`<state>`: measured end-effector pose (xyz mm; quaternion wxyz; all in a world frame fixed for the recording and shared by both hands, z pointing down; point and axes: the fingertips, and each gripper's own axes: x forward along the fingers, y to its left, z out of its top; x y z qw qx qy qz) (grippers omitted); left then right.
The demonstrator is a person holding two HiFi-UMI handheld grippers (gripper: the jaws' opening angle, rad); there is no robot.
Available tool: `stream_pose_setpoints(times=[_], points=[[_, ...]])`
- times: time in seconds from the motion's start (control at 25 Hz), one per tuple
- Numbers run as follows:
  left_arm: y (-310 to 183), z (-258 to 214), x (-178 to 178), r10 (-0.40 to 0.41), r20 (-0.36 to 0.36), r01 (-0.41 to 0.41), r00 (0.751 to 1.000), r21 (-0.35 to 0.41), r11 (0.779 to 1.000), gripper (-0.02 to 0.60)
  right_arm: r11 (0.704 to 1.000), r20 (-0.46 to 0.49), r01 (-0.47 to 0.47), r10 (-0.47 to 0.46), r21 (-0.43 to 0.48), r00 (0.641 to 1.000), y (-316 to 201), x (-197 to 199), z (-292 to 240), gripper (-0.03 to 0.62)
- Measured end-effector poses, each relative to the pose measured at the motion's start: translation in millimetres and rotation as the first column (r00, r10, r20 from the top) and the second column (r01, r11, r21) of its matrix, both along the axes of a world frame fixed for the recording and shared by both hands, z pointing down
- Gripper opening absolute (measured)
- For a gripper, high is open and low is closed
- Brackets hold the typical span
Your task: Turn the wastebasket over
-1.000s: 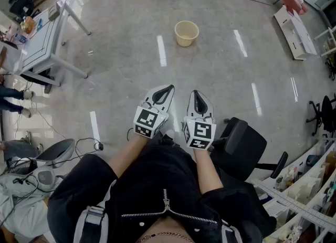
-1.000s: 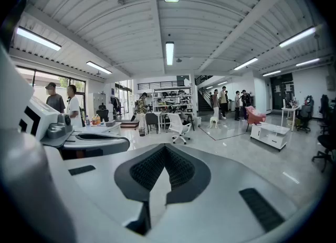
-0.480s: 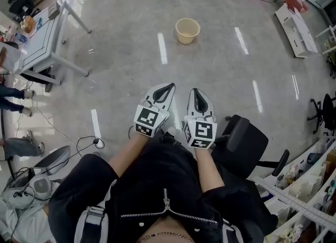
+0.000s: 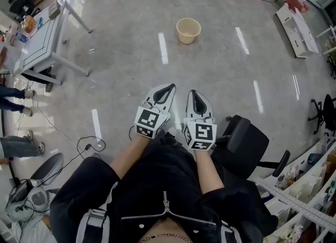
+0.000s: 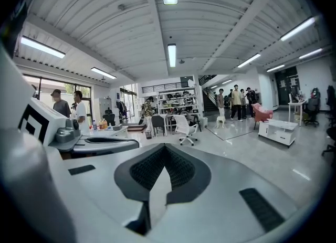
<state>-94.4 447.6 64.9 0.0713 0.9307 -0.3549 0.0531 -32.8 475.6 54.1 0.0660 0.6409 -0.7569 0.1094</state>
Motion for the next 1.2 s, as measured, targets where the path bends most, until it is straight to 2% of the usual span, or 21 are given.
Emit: stream_pose_setpoints(times=[0.36, 0.68, 0.92, 1.2], points=[[-4, -1, 3, -0.006, -0.002, 0.006, 1.000, -0.006, 1.000, 0.006, 1.000, 0.011, -0.002, 0.002, -0.009, 1.000, -1, 2, 2, 0.009], [-25, 9, 7, -0.002, -0.010, 0.002, 1.000, -0.036, 0.999, 0.006, 0.999, 0.019, 0.007, -0.006, -0.038, 1.000, -23, 2, 10, 0.009], [-75, 21, 12, -0.005, -0.008, 0.004, 1.000, -0.055, 0.998, 0.006, 0.999, 0.014, -0.004, 0.004, -0.055, 1.000, -68, 12, 19, 0.009], [-166, 16, 23, -0.003, -0.017, 0.002, 1.000, -0.052, 0.999, 0.006, 0.998, -0.006, 0.003, -0.003, -0.069, 1.000, -159, 24, 18, 0.009]])
